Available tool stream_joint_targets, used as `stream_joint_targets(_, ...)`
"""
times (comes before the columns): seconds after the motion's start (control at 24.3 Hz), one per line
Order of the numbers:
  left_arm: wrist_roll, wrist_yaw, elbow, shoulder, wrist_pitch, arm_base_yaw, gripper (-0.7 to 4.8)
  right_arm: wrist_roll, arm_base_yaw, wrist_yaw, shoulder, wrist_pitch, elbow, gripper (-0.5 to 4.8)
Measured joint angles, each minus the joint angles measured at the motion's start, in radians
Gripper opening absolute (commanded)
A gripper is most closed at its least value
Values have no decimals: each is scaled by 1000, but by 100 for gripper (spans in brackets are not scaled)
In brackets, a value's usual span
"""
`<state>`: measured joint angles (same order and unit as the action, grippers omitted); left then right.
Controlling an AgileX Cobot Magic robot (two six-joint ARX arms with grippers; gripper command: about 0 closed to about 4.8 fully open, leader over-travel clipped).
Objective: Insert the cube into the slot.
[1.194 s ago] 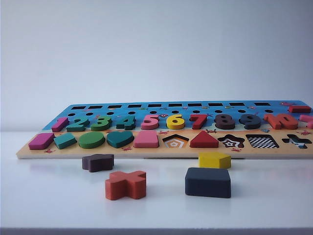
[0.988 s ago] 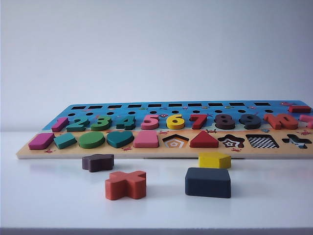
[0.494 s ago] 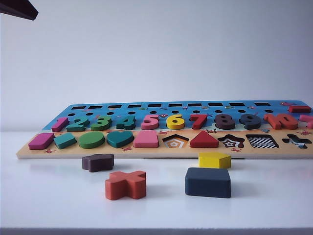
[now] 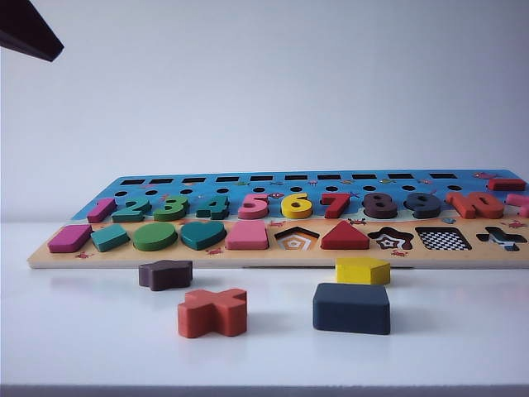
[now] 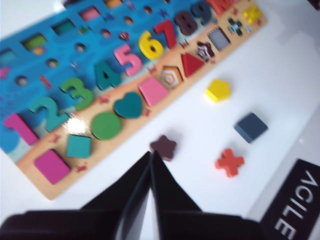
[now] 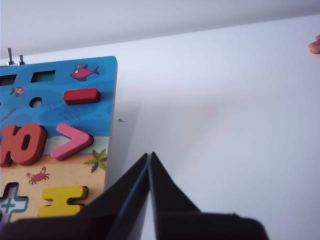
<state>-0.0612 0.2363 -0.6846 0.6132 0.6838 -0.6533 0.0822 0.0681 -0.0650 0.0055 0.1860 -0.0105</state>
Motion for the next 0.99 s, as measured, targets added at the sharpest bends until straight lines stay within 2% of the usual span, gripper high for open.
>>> stream_joint_targets(0.29, 3, 100, -46, 75, 39, -3, 10, 0, 0, -2, 0, 0, 0, -4)
stream_joint_targets(0.74, 8, 105, -47, 121, 39, 3, 10, 0, 0, -2, 3, 0, 0, -4)
stream_joint_targets(0.99, 25, 106, -46, 124, 38, 26, 10, 1, -37, -2, 148, 10, -7, -4)
